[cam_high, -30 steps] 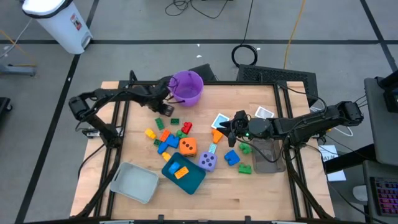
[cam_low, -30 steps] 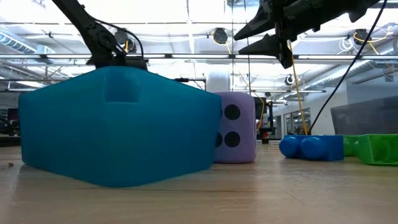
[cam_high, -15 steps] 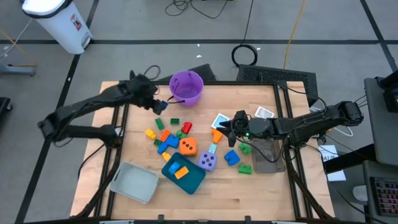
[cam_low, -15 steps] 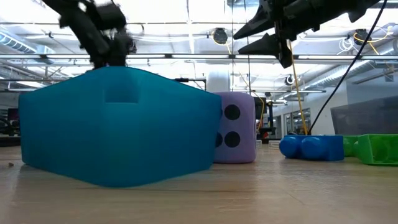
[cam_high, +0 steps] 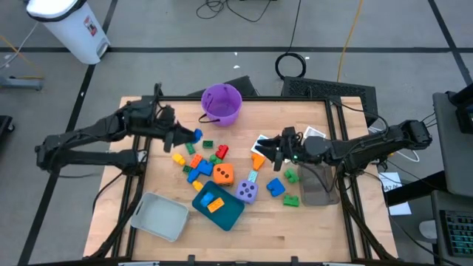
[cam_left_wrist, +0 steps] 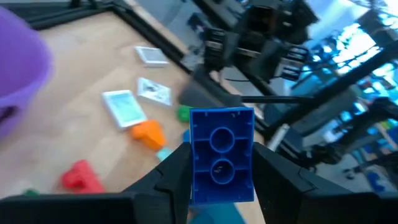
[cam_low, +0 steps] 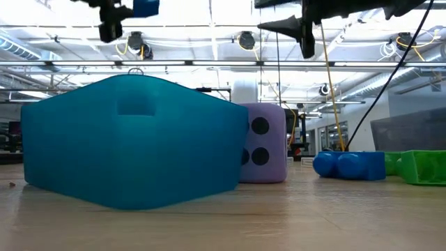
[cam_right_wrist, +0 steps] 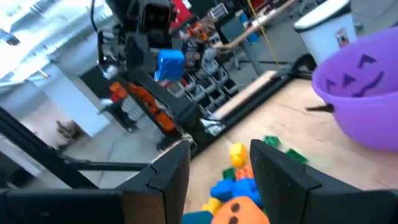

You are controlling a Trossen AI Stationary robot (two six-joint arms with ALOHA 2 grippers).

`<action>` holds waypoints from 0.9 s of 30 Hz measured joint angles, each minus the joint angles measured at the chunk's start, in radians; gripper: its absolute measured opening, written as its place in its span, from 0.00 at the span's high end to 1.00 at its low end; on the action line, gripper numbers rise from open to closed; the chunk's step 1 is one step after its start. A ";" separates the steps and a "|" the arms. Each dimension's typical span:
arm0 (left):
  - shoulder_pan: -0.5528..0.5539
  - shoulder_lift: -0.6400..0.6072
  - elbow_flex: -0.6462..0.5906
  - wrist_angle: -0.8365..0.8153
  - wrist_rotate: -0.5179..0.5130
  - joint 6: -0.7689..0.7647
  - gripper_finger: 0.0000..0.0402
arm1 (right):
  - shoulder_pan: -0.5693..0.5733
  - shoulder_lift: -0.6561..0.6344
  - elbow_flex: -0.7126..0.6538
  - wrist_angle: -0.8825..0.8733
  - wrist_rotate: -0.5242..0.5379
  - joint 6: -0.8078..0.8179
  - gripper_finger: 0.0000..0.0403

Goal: Pick & Place Toys
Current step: Put the dark blue game piece into the blue bin

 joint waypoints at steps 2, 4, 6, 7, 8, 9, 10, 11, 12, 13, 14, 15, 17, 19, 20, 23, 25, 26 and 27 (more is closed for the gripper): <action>-0.083 0.011 0.000 0.051 -0.066 -0.019 0.64 | 0.013 0.000 0.000 0.024 -0.001 0.009 0.60; -0.159 0.039 0.000 0.133 -0.130 -0.027 0.64 | 0.024 0.005 0.000 0.060 -0.011 0.035 0.60; -0.224 0.072 0.000 0.210 -0.188 -0.028 0.64 | 0.027 0.016 0.000 0.118 -0.062 0.050 0.60; -0.252 0.090 0.000 0.256 -0.214 -0.029 0.64 | 0.027 0.024 0.000 0.158 -0.092 0.053 0.60; -0.275 0.109 0.000 0.305 -0.232 -0.033 0.64 | 0.027 0.035 0.000 0.207 -0.122 0.053 0.60; -0.295 0.128 0.001 0.346 -0.247 -0.038 0.64 | 0.027 0.049 0.000 0.256 -0.140 0.053 0.60; -0.311 0.148 0.001 0.379 -0.258 -0.045 0.64 | 0.027 0.063 0.000 0.302 -0.152 0.053 0.59; -0.325 0.169 0.001 0.409 -0.266 -0.051 0.64 | 0.028 0.077 0.000 0.340 -0.153 0.053 0.58; -0.336 0.194 0.001 0.439 -0.271 -0.054 0.64 | 0.028 0.091 0.000 0.369 -0.154 0.054 0.57; -0.344 0.219 0.001 0.468 -0.278 -0.054 0.64 | 0.027 0.106 0.000 0.394 -0.153 0.058 0.55; -0.352 0.243 0.001 0.494 -0.286 -0.057 0.64 | 0.025 0.118 0.000 0.411 -0.153 0.065 0.53; -0.358 0.263 0.001 0.515 -0.292 -0.061 0.64 | 0.023 0.129 0.000 0.420 -0.153 0.076 0.51; -0.366 0.299 0.001 0.560 -0.297 -0.075 0.64 | 0.023 0.153 0.000 0.432 -0.153 0.094 0.47; -0.369 0.333 0.001 0.602 -0.298 -0.094 0.64 | 0.023 0.176 0.000 0.440 -0.153 0.101 0.42; -0.369 0.348 0.001 0.613 -0.298 -0.101 0.64 | 0.023 0.186 0.000 0.445 -0.153 0.100 0.40; -0.369 0.389 0.001 0.656 -0.298 -0.117 0.64 | 0.023 0.209 0.011 0.451 -0.153 0.094 0.34; -0.370 0.412 0.015 0.652 -0.298 -0.127 0.64 | 0.023 0.218 0.026 0.453 -0.152 0.094 0.31; -0.370 0.425 0.028 0.652 -0.296 -0.129 0.64 | 0.020 0.228 0.040 0.457 -0.153 0.090 0.30; -0.370 0.438 0.038 0.650 -0.290 -0.127 0.64 | 0.017 0.236 0.051 0.458 -0.156 0.079 0.29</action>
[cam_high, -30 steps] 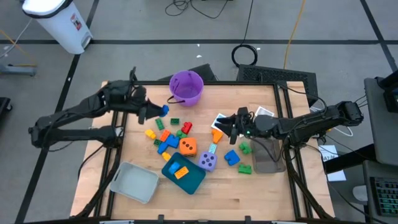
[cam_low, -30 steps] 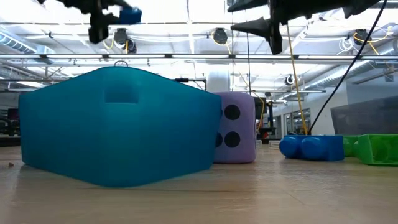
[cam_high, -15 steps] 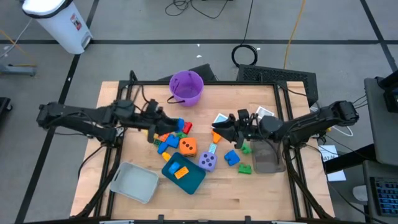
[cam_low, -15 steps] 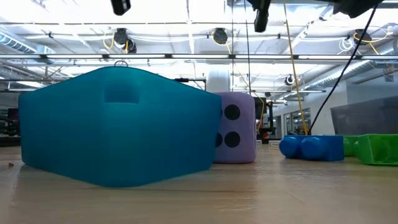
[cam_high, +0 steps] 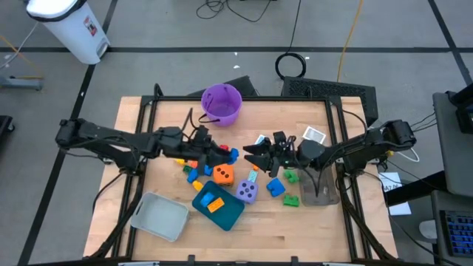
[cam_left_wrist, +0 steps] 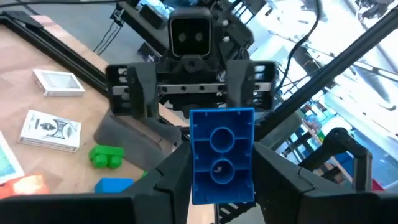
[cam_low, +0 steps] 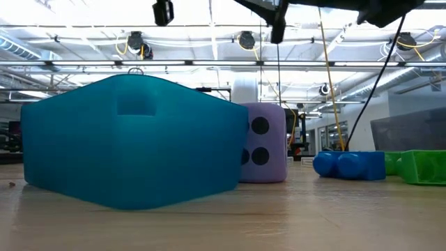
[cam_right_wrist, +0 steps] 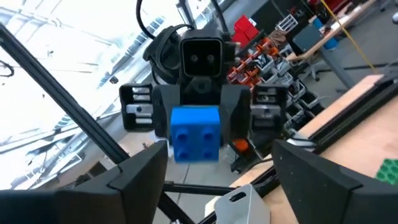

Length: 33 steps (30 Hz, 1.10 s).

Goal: Pick & Place Toys
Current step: Put the dark blue game piece into the blue bin

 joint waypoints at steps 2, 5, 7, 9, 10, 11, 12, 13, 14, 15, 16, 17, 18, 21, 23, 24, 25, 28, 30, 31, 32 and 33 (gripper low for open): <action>0.000 0.030 0.030 -0.010 0.008 0.012 0.64 | -0.001 0.008 0.016 -0.008 -0.022 -0.013 0.28; 0.000 0.069 0.078 -0.045 0.015 0.039 0.64 | -0.007 0.028 0.046 0.004 -0.048 -0.027 0.27; 0.004 0.090 0.109 -0.071 0.028 0.049 0.64 | -0.007 0.033 0.051 0.000 -0.052 -0.027 0.28; 0.006 0.105 0.133 -0.093 0.028 0.054 0.64 | -0.007 0.033 0.056 0.000 -0.052 -0.028 0.29; 0.006 0.106 0.137 -0.095 0.028 0.060 0.64 | -0.007 0.032 0.057 0.005 -0.052 -0.030 0.29; 0.006 0.106 0.138 -0.098 0.028 0.068 0.64 | -0.007 0.030 0.057 0.006 -0.052 -0.031 0.30; 0.007 0.105 0.140 -0.094 0.027 0.070 0.64 | -0.007 0.031 0.057 0.008 -0.052 -0.031 0.30; 0.009 0.104 0.142 -0.090 0.026 0.071 0.64 | -0.007 0.032 0.057 0.008 -0.051 -0.035 0.31; 0.010 0.104 0.142 -0.090 0.026 0.071 0.64 | -0.007 0.033 0.057 0.012 -0.051 -0.041 0.32; 0.011 0.104 0.142 -0.090 0.027 0.071 0.64 | -0.007 0.033 0.057 0.019 -0.050 -0.050 0.33; 0.011 0.104 0.142 -0.090 0.027 0.070 0.64 | -0.007 0.032 0.057 0.026 -0.050 -0.056 0.34; 0.011 0.104 0.142 -0.089 0.028 0.069 0.64 | -0.007 0.031 0.057 0.029 -0.050 -0.059 0.35; 0.011 0.104 0.142 -0.088 0.028 0.069 0.64 | -0.007 0.030 0.057 0.029 -0.050 -0.061 0.37; 0.011 0.104 0.142 -0.093 0.028 0.067 0.64 | -0.007 0.033 0.057 0.025 -0.051 -0.061 0.43; 0.011 0.104 0.142 -0.095 0.028 0.066 0.64 | -0.007 0.031 0.057 0.030 -0.051 -0.061 0.48; 0.011 0.104 0.142 -0.095 0.027 0.066 0.64 | -0.007 0.031 0.057 0.032 -0.052 -0.061 0.50; 0.011 0.104 0.142 -0.095 0.028 0.066 0.64 | -0.007 0.031 0.057 0.032 -0.052 -0.061 0.53; 0.011 0.104 0.142 -0.096 0.028 0.064 0.64 | -0.007 0.031 0.057 0.031 -0.052 -0.061 0.61; 0.011 0.104 0.142 -0.096 0.027 0.055 0.63 | -0.007 0.031 0.057 0.031 -0.052 -0.061 0.65; 0.011 0.104 0.142 -0.096 0.027 0.052 0.62 | -0.007 0.031 0.057 0.031 -0.052 -0.062 0.66; 0.011 0.104 0.142 -0.096 0.027 0.050 0.61 | -0.007 0.031 0.057 0.029 -0.052 -0.062 0.66; 0.011 0.104 0.142 -0.096 0.027 0.051 0.60 | -0.007 0.031 0.057 0.027 -0.053 -0.062 0.66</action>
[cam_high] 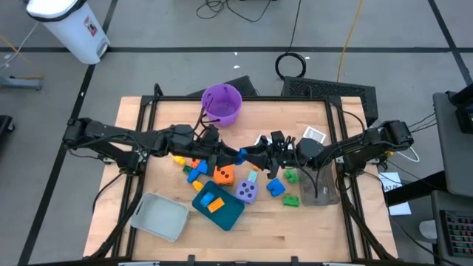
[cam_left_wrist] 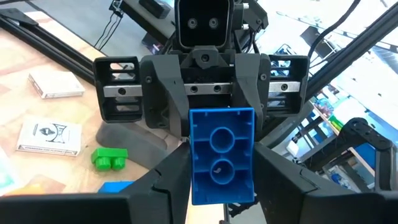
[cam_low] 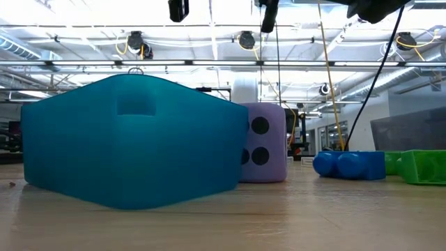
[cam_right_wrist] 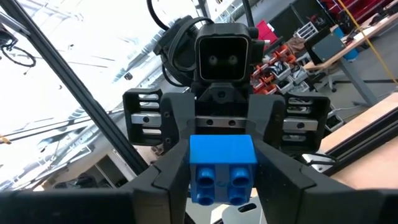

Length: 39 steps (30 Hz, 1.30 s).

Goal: Pick & Place Toys
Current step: Put the dark blue game piece into the blue bin

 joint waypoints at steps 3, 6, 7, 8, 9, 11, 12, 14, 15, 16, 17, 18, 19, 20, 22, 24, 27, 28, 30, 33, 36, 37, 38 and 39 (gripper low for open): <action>0.000 0.000 0.000 0.000 0.003 0.007 0.56 | 0.001 0.000 0.000 -0.006 -0.025 -0.005 0.66; 0.000 0.000 0.000 0.002 0.006 0.004 0.52 | 0.001 0.000 0.000 -0.011 -0.028 -0.024 0.66; 0.001 0.000 0.000 0.004 0.006 0.005 0.51 | 0.001 0.000 0.000 -0.012 -0.027 -0.030 0.66; 0.004 0.000 0.000 0.005 0.007 0.005 0.49 | 0.001 0.000 0.000 -0.011 -0.026 -0.039 0.66; 0.009 0.000 0.000 0.006 0.017 0.005 0.48 | 0.001 -0.002 0.000 -0.012 -0.024 -0.049 0.66; 0.021 0.000 0.000 0.016 0.052 0.004 0.45 | 0.001 -0.008 0.000 -0.014 -0.024 -0.066 0.66; 0.029 0.000 0.000 0.024 0.076 0.004 0.44 | -0.002 -0.012 0.000 -0.014 -0.024 -0.077 0.66; 0.045 0.000 0.000 0.044 0.129 -0.009 0.40 | -0.007 -0.027 0.000 -0.027 -0.026 -0.092 0.66; 0.055 0.000 0.000 0.053 0.161 -0.015 0.39 | -0.007 -0.039 0.000 -0.042 -0.026 -0.099 0.66; 0.067 -0.003 0.000 0.061 0.199 -0.018 0.38 | -0.007 -0.049 0.001 -0.059 -0.026 -0.108 0.66; 0.079 -0.010 -0.001 0.062 0.234 -0.021 0.37 | -0.007 -0.060 0.010 -0.090 -0.026 -0.122 0.66; 0.090 -0.016 -0.002 0.061 0.260 -0.030 0.36 | -0.006 -0.074 0.026 -0.135 -0.027 -0.139 0.66; 0.101 -0.019 -0.002 0.064 0.280 -0.039 0.35 | -0.004 -0.087 0.049 -0.194 -0.026 -0.159 0.66; 0.111 -0.022 -0.002 0.069 0.299 -0.040 0.35 | 0.002 -0.095 0.083 -0.270 -0.023 -0.180 0.66; 0.130 -0.051 -0.003 0.051 0.322 -0.030 0.35 | 0.018 -0.103 0.169 -0.454 -0.020 -0.225 0.66; 0.144 -0.069 0.000 0.079 0.322 -0.007 0.35 | 0.037 -0.096 0.267 -0.651 -0.021 -0.274 0.66; 0.174 -0.124 -0.004 0.046 0.320 0.035 0.37 | 0.060 -0.061 0.399 -0.854 -0.023 -0.324 0.66; 0.182 -0.136 -0.004 0.058 0.310 0.052 0.37 | 0.069 -0.051 0.425 -0.890 -0.023 -0.333 0.66; 0.200 -0.167 0.000 0.068 0.291 0.086 0.39 | 0.081 -0.020 0.459 -0.905 -0.022 -0.337 0.66; 0.232 -0.234 -0.002 0.058 0.289 0.122 0.40 | 0.093 0.030 0.475 -0.901 -0.027 -0.328 0.66; 0.262 -0.280 0.000 0.053 0.276 0.142 0.41 | 0.100 0.091 0.476 -0.900 -0.071 -0.285 0.66; 0.270 -0.296 -0.002 0.044 0.275 0.147 0.42 | 0.100 0.112 0.476 -0.903 -0.082 -0.274 0.66; 0.276 -0.309 -0.003 0.045 0.272 0.151 0.42 | 0.100 0.136 0.476 -0.901 -0.096 -0.265 0.66; 0.281 -0.318 -0.001 0.051 0.266 0.157 0.42 | 0.099 0.159 0.476 -0.896 -0.105 -0.257 0.66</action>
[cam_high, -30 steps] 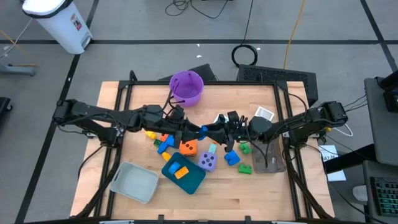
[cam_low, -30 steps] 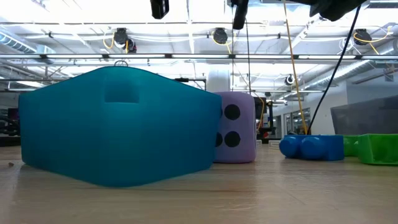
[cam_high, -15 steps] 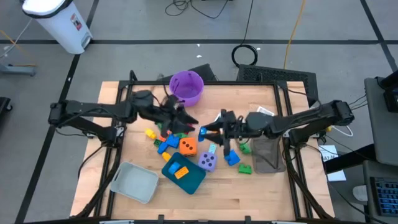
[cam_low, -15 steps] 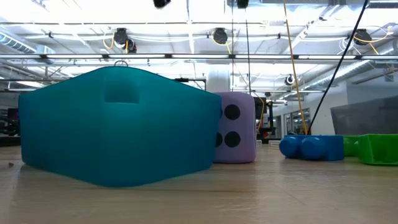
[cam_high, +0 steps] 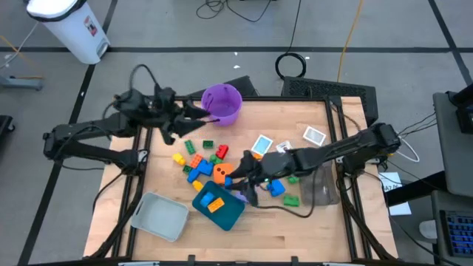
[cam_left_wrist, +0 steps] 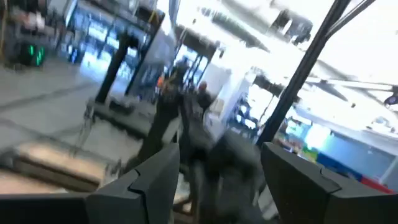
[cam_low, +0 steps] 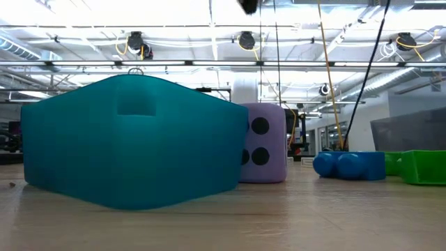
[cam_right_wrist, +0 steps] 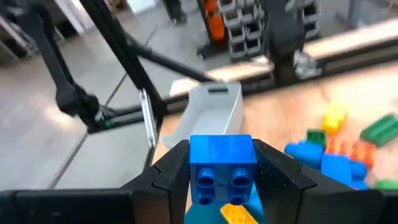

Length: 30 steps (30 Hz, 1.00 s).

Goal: Pick & Place Toys
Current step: Put the dark blue game piece into the blue bin

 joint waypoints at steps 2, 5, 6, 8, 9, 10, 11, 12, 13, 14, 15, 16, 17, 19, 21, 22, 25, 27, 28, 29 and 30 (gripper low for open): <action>0.012 -0.032 0.002 -0.026 -0.006 0.009 0.42 | -0.001 0.038 0.000 -0.005 -0.008 0.007 0.66; 0.023 -0.057 0.001 -0.061 -0.010 0.026 0.42 | -0.008 0.094 0.000 0.025 -0.055 0.030 0.66; 0.026 -0.062 0.001 -0.080 -0.013 0.026 0.42 | -0.008 0.113 0.001 0.030 -0.074 0.042 0.66; 0.032 -0.071 0.000 -0.120 -0.014 0.026 0.42 | -0.011 0.159 0.001 0.054 -0.125 0.061 0.66; 0.035 -0.071 0.000 -0.124 -0.013 0.027 0.42 | -0.012 0.180 0.001 0.057 -0.147 0.067 0.66; 0.036 -0.071 0.000 -0.132 -0.013 0.029 0.42 | -0.012 0.202 0.001 0.054 -0.163 0.073 0.66; 0.037 -0.071 0.000 -0.146 -0.014 0.029 0.42 | -0.012 0.223 0.001 0.053 -0.181 0.080 0.66; 0.037 -0.071 0.000 -0.161 -0.014 0.026 0.42 | -0.012 0.239 0.001 0.051 -0.194 0.084 0.66; 0.037 -0.070 0.000 -0.175 -0.014 0.025 0.42 | -0.012 0.257 0.001 0.042 -0.207 0.086 0.66; 0.037 -0.069 0.000 -0.188 -0.015 0.025 0.42 | -0.012 0.274 0.001 0.041 -0.216 0.086 0.66; 0.037 -0.068 0.000 -0.200 -0.015 0.025 0.42 | -0.012 0.291 0.001 0.042 -0.229 0.085 0.66; 0.037 -0.064 0.000 -0.207 -0.014 0.025 0.42 | -0.012 0.302 0.001 0.036 -0.234 0.085 0.66; 0.036 -0.059 0.001 -0.208 -0.014 0.025 0.42 | -0.012 0.310 0.001 0.019 -0.234 0.082 0.66; 0.037 -0.049 0.001 -0.227 -0.014 0.018 0.42 | -0.012 0.327 0.000 0.004 -0.240 0.076 0.66; 0.036 -0.038 0.000 -0.234 -0.014 0.005 0.42 | -0.012 0.337 0.001 -0.035 -0.268 0.059 0.66; 0.036 -0.032 0.000 -0.230 -0.014 -0.002 0.42 | -0.009 0.337 0.000 -0.062 -0.281 0.043 0.66; 0.036 -0.023 0.000 -0.233 -0.013 -0.011 0.42 | 0.001 0.334 0.003 -0.145 -0.282 0.006 0.66; 0.036 -0.022 0.000 -0.236 -0.013 -0.012 0.42 | 0.006 0.333 0.005 -0.197 -0.280 -0.024 0.66; 0.036 -0.016 0.000 -0.234 -0.012 -0.011 0.42 | 0.007 0.332 0.006 -0.220 -0.282 -0.033 0.66; 0.036 -0.009 0.001 -0.231 -0.009 -0.011 0.42 | 0.008 0.327 0.005 -0.241 -0.282 -0.041 0.66; 0.036 -0.006 0.001 -0.233 -0.008 -0.012 0.42 | 0.011 0.323 0.005 -0.261 -0.282 -0.050 0.66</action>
